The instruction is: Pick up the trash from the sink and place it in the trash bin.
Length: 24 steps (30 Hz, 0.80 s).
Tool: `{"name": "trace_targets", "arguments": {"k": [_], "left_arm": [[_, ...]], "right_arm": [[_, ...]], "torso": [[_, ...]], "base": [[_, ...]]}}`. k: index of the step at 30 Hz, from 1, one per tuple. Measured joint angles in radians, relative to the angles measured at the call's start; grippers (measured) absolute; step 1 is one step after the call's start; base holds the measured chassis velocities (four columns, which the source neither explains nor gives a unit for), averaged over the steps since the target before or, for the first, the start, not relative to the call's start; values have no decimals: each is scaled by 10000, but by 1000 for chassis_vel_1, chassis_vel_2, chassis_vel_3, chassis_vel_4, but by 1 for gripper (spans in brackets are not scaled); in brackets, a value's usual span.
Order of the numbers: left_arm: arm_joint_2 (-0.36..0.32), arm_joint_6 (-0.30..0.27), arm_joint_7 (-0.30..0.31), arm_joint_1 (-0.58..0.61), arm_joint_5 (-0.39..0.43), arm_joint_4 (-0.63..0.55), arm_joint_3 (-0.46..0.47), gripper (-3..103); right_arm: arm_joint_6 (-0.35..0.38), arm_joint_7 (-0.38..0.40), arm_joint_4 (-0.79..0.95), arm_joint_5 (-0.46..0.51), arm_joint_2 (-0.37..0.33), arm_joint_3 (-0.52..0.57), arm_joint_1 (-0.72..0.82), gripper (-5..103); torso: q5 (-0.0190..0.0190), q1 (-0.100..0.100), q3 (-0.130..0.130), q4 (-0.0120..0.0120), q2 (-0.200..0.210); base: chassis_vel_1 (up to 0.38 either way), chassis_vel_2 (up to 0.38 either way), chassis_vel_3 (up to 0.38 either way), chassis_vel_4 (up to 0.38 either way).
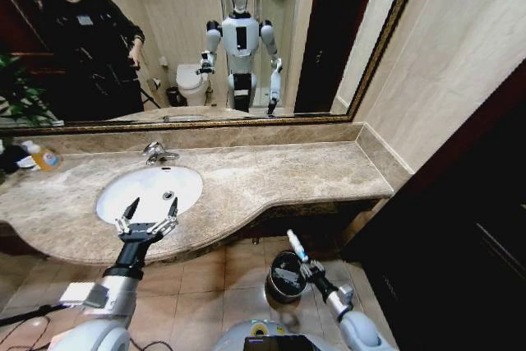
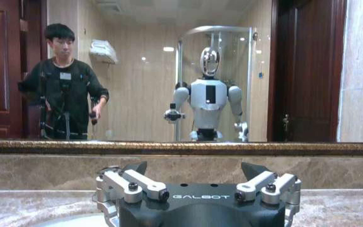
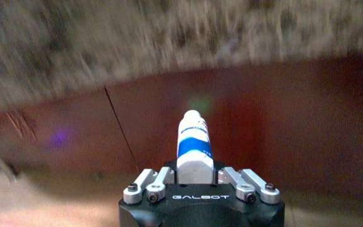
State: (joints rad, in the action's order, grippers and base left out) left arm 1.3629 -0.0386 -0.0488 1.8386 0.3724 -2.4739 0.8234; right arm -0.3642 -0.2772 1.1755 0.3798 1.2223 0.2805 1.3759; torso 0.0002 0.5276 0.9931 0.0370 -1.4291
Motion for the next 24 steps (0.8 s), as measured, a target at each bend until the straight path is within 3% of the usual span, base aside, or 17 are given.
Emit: {"name": "trace_targets", "arguments": {"k": [2, 11, 15, 16, 21, 23, 24], "left_arm": [[0, 0, 0, 0, 0, 0, -1, 100], [0, 0, -1, 0, 0, 0, -1, 100], [0, 0, 0, 0, 0, 0, 0, 100], [0, 0, 0, 0, 0, 0, 0, 100], [0, 0, 0, 0, 0, 0, 0, 100], [0, 0, 0, 0, 0, 0, -1, 100], [0, 0, 0, 0, 0, 0, 0, 100]], "right_arm": [[-59, -73, -1242, -210, 305, -55, -431, 30], [-14, -94, -2463, -750, 773, -45, -873, 30], [-178, 123, -2531, -1019, 970, -46, -908, 51], [-178, 123, -2531, -1019, 970, -46, -908, 51], [-203, 232, -2465, -1146, 1027, -51, -894, 73], [-204, 247, -2438, -1146, 1025, -49, -884, 73], [-209, 263, -2416, -1146, 1019, -50, -878, 79]], "torso": [[-1, 0, 1, -1, 0], [-5, 0, 0, -2, 0], [-3, 0, 0, -1, 0], [-3, 0, 0, -1, 0], [-3, 0, 0, -2, 0], [-4, 0, 0, -2, 0], [-3, 0, 0, -1, 0]], "base": [[0, 0, 0, 0], [0, 0, 0, 0], [0, 0, 0, 0], [0, 0, 0, 0], [0, 0, 0, 0], [0, 0, 0, 0], [0, 0, 0, 0]]}}
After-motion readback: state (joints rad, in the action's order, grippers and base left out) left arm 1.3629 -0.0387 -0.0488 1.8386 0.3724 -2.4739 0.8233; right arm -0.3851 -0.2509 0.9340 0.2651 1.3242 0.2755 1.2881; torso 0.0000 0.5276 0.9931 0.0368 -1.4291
